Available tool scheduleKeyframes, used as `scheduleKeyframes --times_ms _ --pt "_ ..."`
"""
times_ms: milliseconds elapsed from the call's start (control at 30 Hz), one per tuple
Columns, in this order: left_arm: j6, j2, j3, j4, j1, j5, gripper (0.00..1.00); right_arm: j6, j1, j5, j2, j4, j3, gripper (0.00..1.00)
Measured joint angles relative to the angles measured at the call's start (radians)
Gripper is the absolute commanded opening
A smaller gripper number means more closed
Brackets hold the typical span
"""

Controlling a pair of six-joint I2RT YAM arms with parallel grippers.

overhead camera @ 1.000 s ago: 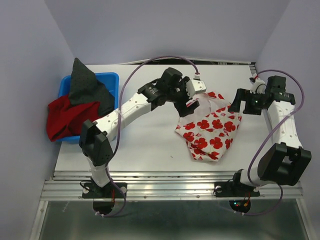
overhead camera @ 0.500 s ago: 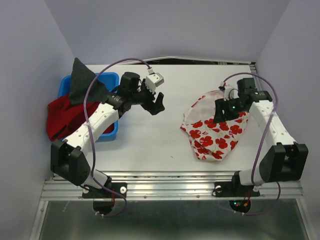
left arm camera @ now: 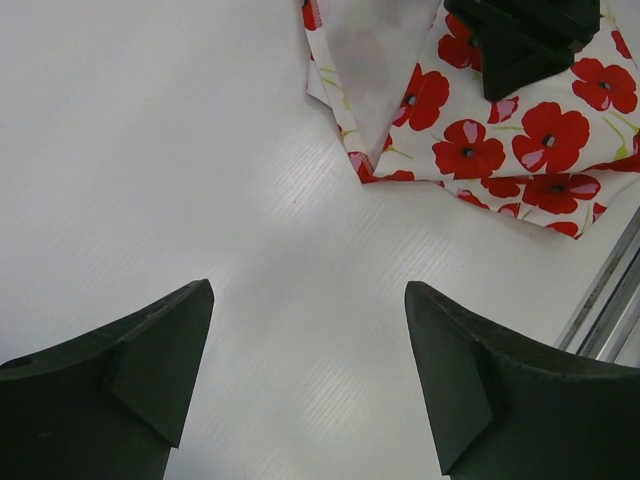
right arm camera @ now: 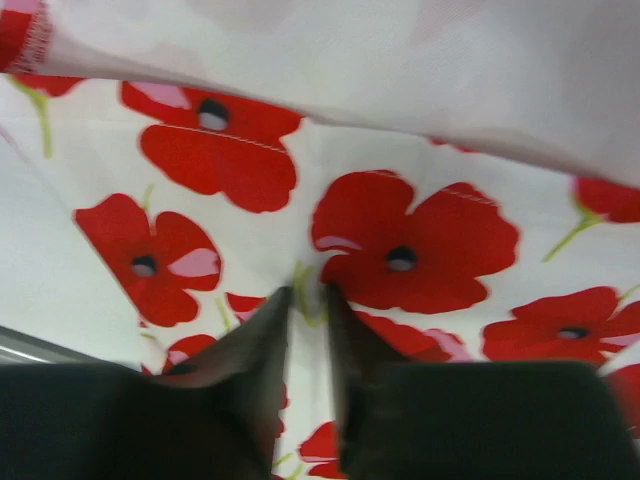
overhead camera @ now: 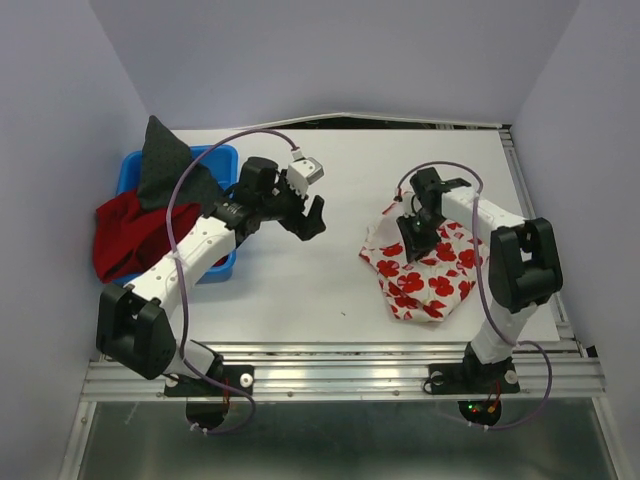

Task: Fold and stack the skirts
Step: Move the skirt to the center of the board, then flatten the skirt out

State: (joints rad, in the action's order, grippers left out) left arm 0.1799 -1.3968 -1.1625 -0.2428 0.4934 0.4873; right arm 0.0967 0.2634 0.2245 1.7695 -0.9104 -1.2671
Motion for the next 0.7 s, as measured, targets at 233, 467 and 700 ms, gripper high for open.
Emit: scheduleKeyframes --times_ms 233,467,700 --pt "-0.003 0.032 0.065 0.030 0.000 -0.011 0.87 -0.023 -0.002 -0.055 0.078 0.011 -0.087 0.01" --pt "0.009 0.092 0.146 0.044 0.000 0.010 0.82 -0.036 -0.017 -0.034 0.037 0.012 -0.312 0.01" --pt "0.110 0.117 0.158 0.070 0.102 -0.016 0.86 -0.043 -0.211 -0.020 -0.210 0.076 -0.277 0.01"
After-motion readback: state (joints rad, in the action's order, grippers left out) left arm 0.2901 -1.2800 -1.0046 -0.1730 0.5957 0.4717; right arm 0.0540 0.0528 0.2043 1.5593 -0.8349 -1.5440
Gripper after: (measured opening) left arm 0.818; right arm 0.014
